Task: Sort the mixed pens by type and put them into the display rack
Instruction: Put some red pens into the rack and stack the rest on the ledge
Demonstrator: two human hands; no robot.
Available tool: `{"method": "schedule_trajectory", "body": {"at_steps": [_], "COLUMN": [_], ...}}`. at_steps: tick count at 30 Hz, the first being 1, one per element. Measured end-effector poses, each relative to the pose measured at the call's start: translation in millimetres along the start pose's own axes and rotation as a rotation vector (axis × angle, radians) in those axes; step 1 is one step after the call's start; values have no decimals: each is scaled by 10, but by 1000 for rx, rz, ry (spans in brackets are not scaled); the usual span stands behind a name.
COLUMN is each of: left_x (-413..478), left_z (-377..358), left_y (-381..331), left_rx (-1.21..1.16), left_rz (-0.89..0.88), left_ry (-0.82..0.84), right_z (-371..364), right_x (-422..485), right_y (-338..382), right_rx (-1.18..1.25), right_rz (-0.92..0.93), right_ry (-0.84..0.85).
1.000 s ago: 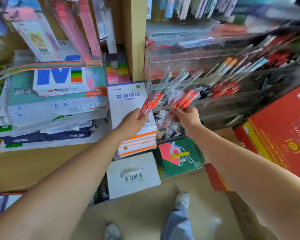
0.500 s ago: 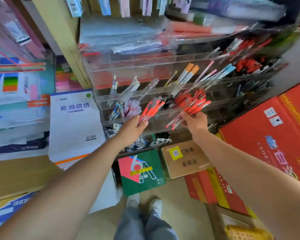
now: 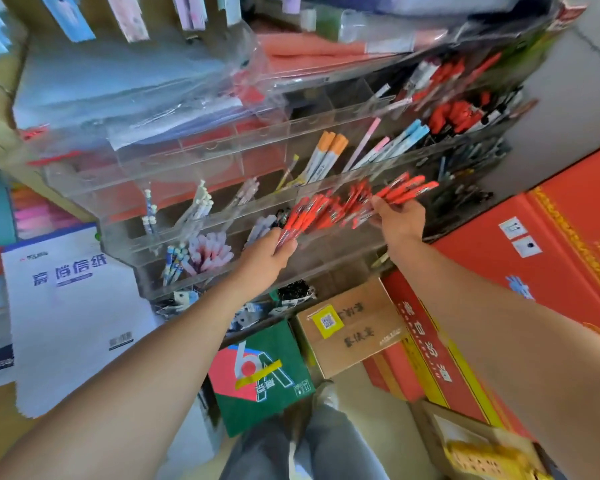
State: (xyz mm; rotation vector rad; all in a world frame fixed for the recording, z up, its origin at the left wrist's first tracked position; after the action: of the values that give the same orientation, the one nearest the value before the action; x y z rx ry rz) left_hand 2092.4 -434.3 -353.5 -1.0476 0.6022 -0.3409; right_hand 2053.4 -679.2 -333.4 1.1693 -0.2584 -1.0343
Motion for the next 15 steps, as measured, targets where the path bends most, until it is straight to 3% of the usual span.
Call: {"method": "schedule_trajectory", "body": {"at_steps": [15], "left_x": [453], "left_z": [-363], "left_y": [-111], "left_rx": [-62], "left_rz": [35], "left_ry": [-83], "right_z": [-189], "right_x": [525], "right_y": [-22], "right_rx": [1], "right_rz": [99], "right_ry": [128]}}
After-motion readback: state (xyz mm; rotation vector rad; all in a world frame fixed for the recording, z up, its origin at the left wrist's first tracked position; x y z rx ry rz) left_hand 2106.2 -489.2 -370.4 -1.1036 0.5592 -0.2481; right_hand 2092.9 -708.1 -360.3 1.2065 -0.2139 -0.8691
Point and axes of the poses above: each hand's wrist, its own x-axis towards the middle knuckle, its own z-axis out of the back of the hand, y = z × x, the point moved 5 cm from there along x, towards the middle knuckle, and after that the axes turned 9 degrees about -x, right-handed, at the moved point
